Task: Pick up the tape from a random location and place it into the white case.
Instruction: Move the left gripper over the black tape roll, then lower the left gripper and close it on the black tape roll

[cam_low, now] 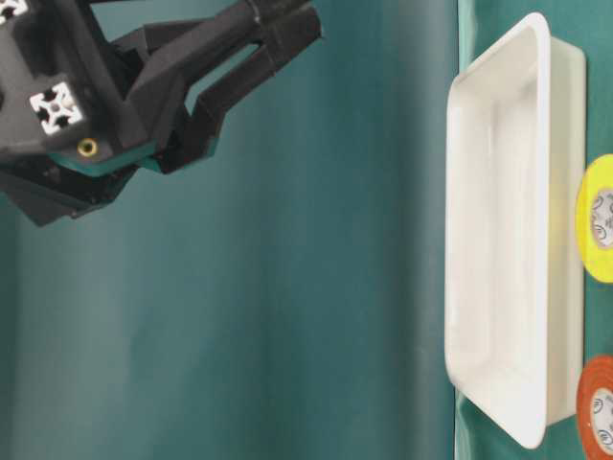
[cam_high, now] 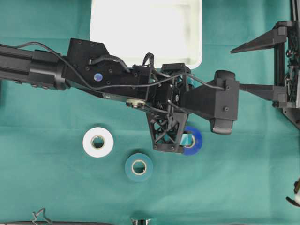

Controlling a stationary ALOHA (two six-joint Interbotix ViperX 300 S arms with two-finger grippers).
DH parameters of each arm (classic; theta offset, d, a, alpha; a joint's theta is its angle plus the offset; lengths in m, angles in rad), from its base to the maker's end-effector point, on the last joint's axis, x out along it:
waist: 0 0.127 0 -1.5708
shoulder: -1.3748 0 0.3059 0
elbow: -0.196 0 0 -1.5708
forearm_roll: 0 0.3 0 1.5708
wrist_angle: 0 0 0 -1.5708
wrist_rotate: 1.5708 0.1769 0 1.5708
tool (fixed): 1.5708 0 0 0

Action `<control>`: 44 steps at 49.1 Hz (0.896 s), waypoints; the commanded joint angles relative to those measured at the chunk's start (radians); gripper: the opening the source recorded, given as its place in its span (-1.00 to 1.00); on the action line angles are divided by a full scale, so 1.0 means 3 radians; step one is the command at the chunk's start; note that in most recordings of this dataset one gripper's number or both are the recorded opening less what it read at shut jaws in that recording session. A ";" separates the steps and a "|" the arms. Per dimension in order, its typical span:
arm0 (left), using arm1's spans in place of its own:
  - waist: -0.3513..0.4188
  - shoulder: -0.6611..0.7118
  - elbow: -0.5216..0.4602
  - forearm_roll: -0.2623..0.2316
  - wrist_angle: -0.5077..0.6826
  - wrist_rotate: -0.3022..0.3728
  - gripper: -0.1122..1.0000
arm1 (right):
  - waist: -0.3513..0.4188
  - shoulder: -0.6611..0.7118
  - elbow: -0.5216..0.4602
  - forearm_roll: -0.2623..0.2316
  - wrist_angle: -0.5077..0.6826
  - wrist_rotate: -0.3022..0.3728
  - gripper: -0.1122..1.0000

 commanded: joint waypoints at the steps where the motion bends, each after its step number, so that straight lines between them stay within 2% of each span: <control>1: -0.0010 -0.0072 -0.0066 0.0010 -0.0015 0.0000 1.00 | -0.0005 0.0020 -0.0102 -0.0010 -0.0015 0.0000 0.87; 16: -0.0082 0.0010 0.0215 0.0010 -0.0302 0.0000 1.00 | -0.0005 0.0026 -0.0102 -0.0010 -0.0015 0.0000 0.87; 35: -0.0092 0.0061 0.0844 0.0015 -0.1033 -0.0015 1.00 | -0.0005 0.0031 -0.0102 -0.0010 -0.0015 -0.0005 0.87; 44: -0.0077 0.0143 0.0926 0.0020 -0.1191 -0.0010 1.00 | -0.0005 0.0031 -0.0097 -0.0010 -0.0015 -0.0005 0.87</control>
